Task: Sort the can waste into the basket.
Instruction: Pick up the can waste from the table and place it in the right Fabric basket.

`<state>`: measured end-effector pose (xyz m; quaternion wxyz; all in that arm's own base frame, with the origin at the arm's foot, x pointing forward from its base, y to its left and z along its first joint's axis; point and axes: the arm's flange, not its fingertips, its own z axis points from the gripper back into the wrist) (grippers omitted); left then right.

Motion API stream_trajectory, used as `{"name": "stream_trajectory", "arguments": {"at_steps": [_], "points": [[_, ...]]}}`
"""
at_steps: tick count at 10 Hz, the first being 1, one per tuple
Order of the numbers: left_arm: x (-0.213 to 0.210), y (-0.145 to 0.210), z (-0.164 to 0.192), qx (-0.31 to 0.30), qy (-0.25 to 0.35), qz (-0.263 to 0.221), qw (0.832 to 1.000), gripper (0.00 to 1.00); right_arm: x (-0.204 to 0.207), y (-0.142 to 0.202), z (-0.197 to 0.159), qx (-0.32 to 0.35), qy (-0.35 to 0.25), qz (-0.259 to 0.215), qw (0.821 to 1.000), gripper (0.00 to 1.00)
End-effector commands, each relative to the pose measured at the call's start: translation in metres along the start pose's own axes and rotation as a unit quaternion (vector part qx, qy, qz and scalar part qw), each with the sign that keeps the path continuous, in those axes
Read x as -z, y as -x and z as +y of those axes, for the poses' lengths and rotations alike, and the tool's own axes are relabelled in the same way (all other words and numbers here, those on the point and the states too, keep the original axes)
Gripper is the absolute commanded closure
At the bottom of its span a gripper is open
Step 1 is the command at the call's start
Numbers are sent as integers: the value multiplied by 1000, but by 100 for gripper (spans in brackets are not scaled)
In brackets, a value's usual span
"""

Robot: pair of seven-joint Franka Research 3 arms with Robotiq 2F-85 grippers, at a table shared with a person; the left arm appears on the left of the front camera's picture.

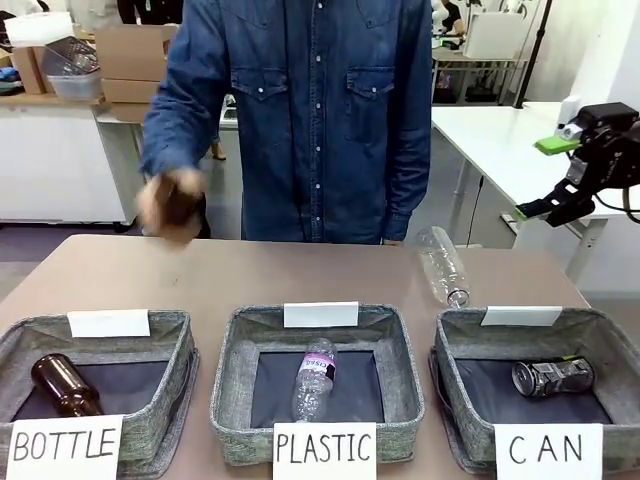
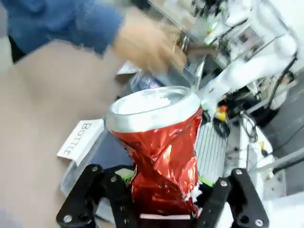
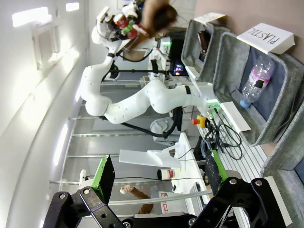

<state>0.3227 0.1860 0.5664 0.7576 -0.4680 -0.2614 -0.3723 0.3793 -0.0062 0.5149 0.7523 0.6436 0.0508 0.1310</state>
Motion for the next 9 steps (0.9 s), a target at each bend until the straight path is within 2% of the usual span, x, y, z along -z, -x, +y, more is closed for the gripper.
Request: {"name": "stream_trajectory", "arguments": {"at_steps": [1, 2, 4, 9], "points": [[-66, 20, 14, -24, 20, -98, 995, 100, -2, 1, 1, -10, 1, 5, 1000, 0], [-78, 36, 12, -29, 28, -119, 992, 100, -2, 1, 1, -10, 1, 5, 1000, 0], [-74, 44, 12, -23, 40, -125, 991, 100, -2, 1, 1, -10, 1, 5, 1000, 0], [-53, 25, 8, -15, 45, -119, 992, 100, -2, 1, 1, -10, 1, 5, 1000, 0]]}}
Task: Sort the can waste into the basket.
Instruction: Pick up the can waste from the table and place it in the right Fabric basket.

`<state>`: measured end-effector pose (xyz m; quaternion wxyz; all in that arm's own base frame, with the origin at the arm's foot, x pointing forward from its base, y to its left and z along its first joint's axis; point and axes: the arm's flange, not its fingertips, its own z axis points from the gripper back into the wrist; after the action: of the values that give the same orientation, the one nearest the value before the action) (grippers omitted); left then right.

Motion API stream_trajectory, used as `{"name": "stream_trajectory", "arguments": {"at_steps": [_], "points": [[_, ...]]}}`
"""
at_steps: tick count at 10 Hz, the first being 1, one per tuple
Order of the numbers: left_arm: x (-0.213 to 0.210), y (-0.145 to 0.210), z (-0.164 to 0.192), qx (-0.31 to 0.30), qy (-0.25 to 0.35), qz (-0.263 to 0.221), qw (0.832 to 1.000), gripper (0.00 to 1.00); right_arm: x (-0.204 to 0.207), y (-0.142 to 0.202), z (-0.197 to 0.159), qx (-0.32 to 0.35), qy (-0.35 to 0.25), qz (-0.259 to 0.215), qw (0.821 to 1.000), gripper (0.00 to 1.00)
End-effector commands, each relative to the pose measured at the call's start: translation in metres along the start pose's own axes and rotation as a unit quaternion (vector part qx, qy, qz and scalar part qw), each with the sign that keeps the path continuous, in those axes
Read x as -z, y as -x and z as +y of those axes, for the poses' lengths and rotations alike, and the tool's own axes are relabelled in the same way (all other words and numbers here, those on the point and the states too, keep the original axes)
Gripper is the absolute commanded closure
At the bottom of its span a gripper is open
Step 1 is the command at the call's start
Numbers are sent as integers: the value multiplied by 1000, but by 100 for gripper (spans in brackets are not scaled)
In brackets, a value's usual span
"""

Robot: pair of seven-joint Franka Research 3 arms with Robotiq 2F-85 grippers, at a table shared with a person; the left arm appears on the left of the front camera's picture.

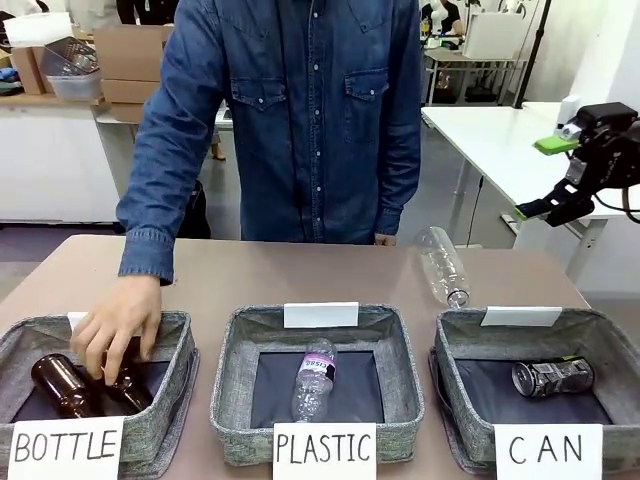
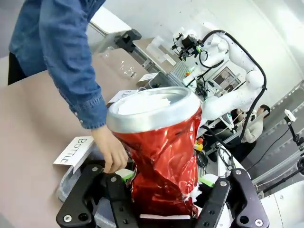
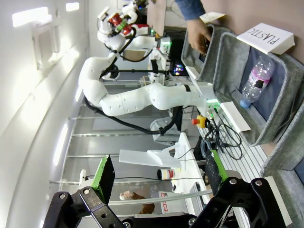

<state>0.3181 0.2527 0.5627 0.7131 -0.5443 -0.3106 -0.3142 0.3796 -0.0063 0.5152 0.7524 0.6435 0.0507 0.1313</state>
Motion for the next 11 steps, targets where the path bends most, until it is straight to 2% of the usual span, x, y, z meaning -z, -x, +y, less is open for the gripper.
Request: {"name": "stream_trajectory", "arguments": {"at_steps": [1, 2, 4, 6, 7, 8, 10, 11], "points": [[31, -7, -16, 11, -2, -13, 1000, 100, -2, 1, 1, -10, 1, 5, 1000, 0], [69, -19, -27, 5, -9, -5, 1000, 100, -2, 1, 1, -10, 1, 5, 1000, 0], [150, -41, -54, 37, 66, 67, 995, 100, -2, 1, 1, -10, 1, 5, 1000, 0], [232, -61, -81, 69, 149, 142, 976, 100, 0, 0, 1, -1, 0, 0, 1000, 0], [277, -67, -89, 74, 168, 170, 968, 100, -29, 13, 29, -19, 76, -47, 996, 0], [334, -73, -95, 70, 179, 199, 961, 100, -58, 30, 52, -25, 124, -85, 988, 0], [447, -70, -105, 96, 105, 235, 962, 100, -124, 73, 75, 0, 178, -131, 975, 0], [490, -66, -111, 160, 7, 184, 970, 100, -149, 92, 78, -3, 184, -158, 970, 0]]}}
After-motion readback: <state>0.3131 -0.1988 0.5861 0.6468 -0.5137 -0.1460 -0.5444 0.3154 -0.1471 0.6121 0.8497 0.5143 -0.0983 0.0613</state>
